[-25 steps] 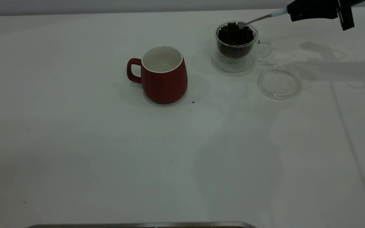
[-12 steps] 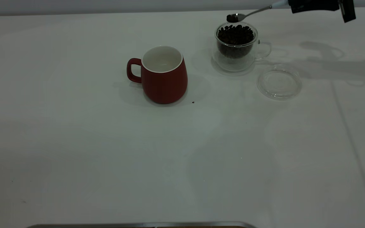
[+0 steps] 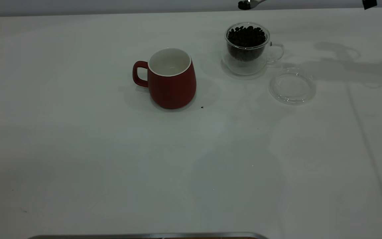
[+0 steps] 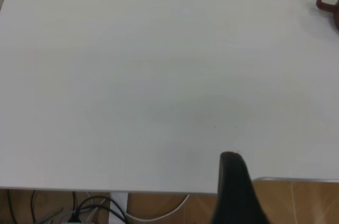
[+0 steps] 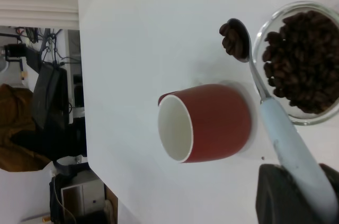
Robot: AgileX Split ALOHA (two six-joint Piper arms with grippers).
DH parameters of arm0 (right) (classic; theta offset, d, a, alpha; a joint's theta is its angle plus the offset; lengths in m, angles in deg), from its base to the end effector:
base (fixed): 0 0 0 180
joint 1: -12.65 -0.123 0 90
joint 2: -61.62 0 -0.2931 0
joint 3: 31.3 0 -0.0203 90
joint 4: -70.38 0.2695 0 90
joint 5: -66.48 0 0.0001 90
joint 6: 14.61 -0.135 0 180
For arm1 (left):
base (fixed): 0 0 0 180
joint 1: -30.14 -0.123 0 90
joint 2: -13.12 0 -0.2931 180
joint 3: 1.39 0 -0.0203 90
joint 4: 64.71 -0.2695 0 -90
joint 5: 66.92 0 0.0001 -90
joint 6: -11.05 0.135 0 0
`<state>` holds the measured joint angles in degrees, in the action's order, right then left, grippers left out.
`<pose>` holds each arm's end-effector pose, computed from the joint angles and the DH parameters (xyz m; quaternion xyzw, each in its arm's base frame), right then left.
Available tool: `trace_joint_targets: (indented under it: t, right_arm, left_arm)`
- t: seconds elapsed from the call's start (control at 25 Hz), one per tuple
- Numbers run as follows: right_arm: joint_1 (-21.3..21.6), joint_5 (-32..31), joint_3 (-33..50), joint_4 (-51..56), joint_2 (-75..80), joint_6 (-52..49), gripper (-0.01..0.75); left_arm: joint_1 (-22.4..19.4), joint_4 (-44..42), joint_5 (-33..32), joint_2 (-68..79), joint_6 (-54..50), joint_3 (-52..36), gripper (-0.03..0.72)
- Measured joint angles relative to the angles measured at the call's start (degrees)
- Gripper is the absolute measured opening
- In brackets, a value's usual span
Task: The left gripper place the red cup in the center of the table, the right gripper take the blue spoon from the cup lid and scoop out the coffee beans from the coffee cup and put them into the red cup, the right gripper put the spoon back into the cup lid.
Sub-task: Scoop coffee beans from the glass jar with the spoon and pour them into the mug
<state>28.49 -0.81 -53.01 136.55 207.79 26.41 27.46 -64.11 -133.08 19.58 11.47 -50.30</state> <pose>0.5040 -0.0246 0.0795 0.0732 0.8704 0.4624 0.1528 0.0340 0.0003 0.2552 -0.0167 0.8725 0.0080 0.4883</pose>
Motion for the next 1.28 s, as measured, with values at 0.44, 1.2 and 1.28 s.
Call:
trace_joint_targets:
  t: [0.44, 1.2, 1.28]
  right_arm:
    - [-5.4, 0.0, 0.0, -0.1, -0.5, -0.6, 0.117]
    - [-13.6, -0.1, 0.0, -3.9, -0.5, -2.0, 0.117]
    - [-14.3, -0.1, 0.0, -4.6, -0.5, -2.1, 0.117]
  left_arm:
    - [0.0, 0.0, 0.0, 0.0, 0.0, 0.0, 0.538]
    - [0.0, 0.0, 0.0, 0.0, 0.1, 0.0, 0.538]
    - [0.0, 0.0, 0.0, 0.0, 0.1, 0.0, 0.538]
